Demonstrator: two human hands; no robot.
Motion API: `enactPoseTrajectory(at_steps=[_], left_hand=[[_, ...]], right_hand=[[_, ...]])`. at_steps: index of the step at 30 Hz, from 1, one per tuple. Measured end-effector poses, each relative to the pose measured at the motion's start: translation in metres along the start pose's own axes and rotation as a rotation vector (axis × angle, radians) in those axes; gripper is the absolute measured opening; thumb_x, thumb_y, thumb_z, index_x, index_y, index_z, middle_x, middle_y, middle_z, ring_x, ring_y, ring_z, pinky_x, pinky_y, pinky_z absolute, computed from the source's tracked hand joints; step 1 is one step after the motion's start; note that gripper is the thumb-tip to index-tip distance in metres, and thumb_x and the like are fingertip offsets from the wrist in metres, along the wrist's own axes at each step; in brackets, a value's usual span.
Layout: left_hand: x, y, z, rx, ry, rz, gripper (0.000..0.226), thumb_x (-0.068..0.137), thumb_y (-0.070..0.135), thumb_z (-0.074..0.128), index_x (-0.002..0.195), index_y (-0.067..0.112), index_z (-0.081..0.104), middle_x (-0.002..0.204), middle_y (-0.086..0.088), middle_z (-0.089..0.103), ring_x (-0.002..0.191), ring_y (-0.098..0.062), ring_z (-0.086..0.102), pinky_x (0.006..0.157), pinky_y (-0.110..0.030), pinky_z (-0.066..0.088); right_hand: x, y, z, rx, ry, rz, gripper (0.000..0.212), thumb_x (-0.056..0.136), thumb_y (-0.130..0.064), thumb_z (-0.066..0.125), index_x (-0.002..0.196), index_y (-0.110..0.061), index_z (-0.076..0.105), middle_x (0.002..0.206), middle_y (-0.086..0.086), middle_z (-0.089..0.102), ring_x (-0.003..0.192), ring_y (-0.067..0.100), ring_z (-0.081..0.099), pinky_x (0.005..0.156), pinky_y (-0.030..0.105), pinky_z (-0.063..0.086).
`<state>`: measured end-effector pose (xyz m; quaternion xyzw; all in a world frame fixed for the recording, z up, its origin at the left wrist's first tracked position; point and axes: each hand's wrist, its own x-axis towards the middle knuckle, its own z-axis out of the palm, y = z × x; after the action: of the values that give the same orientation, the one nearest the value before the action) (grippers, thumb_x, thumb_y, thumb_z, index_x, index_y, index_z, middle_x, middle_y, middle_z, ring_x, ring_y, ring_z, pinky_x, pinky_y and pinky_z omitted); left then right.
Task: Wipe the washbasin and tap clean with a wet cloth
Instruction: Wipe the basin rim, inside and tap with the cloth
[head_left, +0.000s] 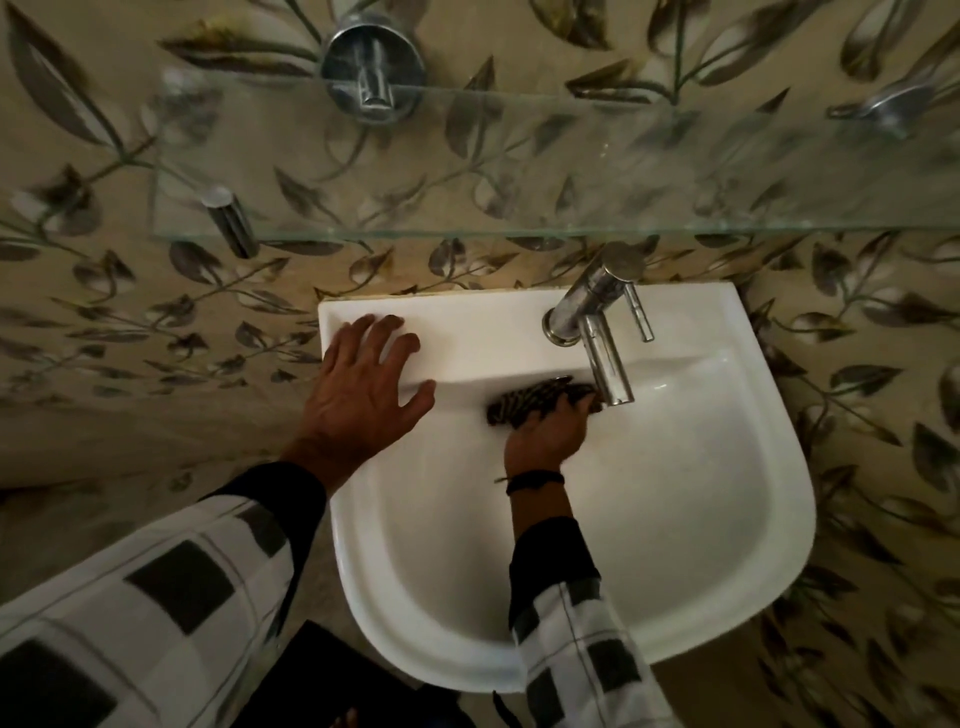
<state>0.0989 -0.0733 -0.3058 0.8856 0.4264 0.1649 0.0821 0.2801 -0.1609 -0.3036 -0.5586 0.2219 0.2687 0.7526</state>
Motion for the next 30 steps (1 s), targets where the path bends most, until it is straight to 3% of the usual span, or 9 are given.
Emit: enactPoseTrajectory(at_steps=[2,6,9,14,18,21,24,26,30], left_hand=[[0.0,0.0,0.0,0.001,0.003,0.003,0.052,0.085,0.055,0.057,0.123,0.019,0.058,0.144,-0.006,0.049,0.14,-0.032,0.037,0.118,-0.046,0.026],[-0.001,-0.001,0.001,0.013,0.012,0.016,0.053,0.087,0.054,0.057,0.124,0.018,0.058,0.144,-0.008,0.049,0.139,-0.033,0.038,0.117,-0.048,0.028],[0.0,0.0,0.001,0.007,0.01,0.018,0.054,0.087,0.055,0.054,0.125,0.017,0.057,0.145,-0.009,0.049,0.138,-0.034,0.038,0.117,-0.049,0.028],[0.0,0.001,-0.001,0.01,-0.004,0.013,0.053,0.087,0.054,0.056,0.125,0.016,0.057,0.145,-0.009,0.049,0.139,-0.033,0.038,0.117,-0.049,0.029],[0.0,0.0,0.0,-0.004,0.014,0.015,0.053,0.086,0.055,0.055,0.124,0.017,0.058,0.144,-0.007,0.048,0.138,-0.032,0.038,0.117,-0.048,0.03],[0.001,-0.001,0.001,-0.005,0.016,0.012,0.055,0.086,0.057,0.052,0.124,0.019,0.057,0.143,-0.006,0.048,0.137,-0.031,0.038,0.116,-0.049,0.031],[0.0,-0.001,0.001,-0.005,0.033,0.01,0.053,0.086,0.055,0.056,0.124,0.018,0.058,0.143,-0.008,0.05,0.137,-0.032,0.038,0.116,-0.049,0.031],[0.001,-0.002,0.002,-0.002,0.034,0.02,0.052,0.086,0.054,0.059,0.124,0.018,0.058,0.143,-0.008,0.05,0.137,-0.032,0.039,0.116,-0.049,0.031],[0.0,-0.004,0.006,0.0,0.025,0.027,0.054,0.087,0.057,0.054,0.126,0.019,0.057,0.145,-0.007,0.048,0.139,-0.032,0.036,0.119,-0.049,0.026]], right_hand=[[0.01,-0.003,0.0,0.119,-0.003,-0.041,0.034,0.103,-0.016,0.04,0.131,-0.008,0.058,0.125,0.019,0.063,0.116,0.031,0.059,0.081,0.025,0.042],[0.018,0.001,0.01,0.101,-0.018,-0.124,0.037,0.105,-0.016,0.036,0.077,-0.027,0.058,0.06,-0.019,0.058,0.062,0.005,0.054,0.06,0.016,0.042],[0.014,0.011,0.015,-0.14,0.008,-0.074,0.025,0.105,-0.037,0.035,0.101,-0.026,0.057,0.089,-0.01,0.06,0.087,0.011,0.054,0.083,0.026,0.042],[0.012,0.017,0.012,0.111,-0.095,-0.149,0.023,0.101,-0.022,0.047,0.118,-0.025,0.063,0.11,-0.001,0.066,0.092,0.011,0.065,0.081,0.027,0.051],[0.01,0.033,0.015,0.019,-0.114,-0.114,0.055,0.107,-0.016,0.035,0.157,-0.025,0.014,0.156,-0.002,0.029,0.139,0.017,0.035,0.117,0.026,0.02],[0.005,0.049,0.001,-0.175,-0.245,-0.156,0.056,0.105,0.006,0.027,0.155,0.0,0.003,0.161,0.015,0.016,0.14,0.014,0.031,0.093,-0.008,0.011],[-0.005,0.036,0.009,-0.253,-0.092,-0.111,0.043,0.108,-0.026,0.033,0.15,-0.026,0.031,0.153,-0.003,0.036,0.138,0.011,0.036,0.108,0.017,0.019],[-0.011,0.025,0.017,-0.076,-0.086,-0.062,0.045,0.107,-0.034,0.031,0.15,-0.02,0.035,0.155,0.0,0.036,0.141,0.017,0.034,0.117,0.03,0.02],[-0.02,0.033,0.017,-0.288,-0.104,-0.13,0.047,0.109,-0.021,0.023,0.154,-0.007,0.024,0.16,0.006,0.025,0.141,0.014,0.032,0.122,0.023,0.01]])
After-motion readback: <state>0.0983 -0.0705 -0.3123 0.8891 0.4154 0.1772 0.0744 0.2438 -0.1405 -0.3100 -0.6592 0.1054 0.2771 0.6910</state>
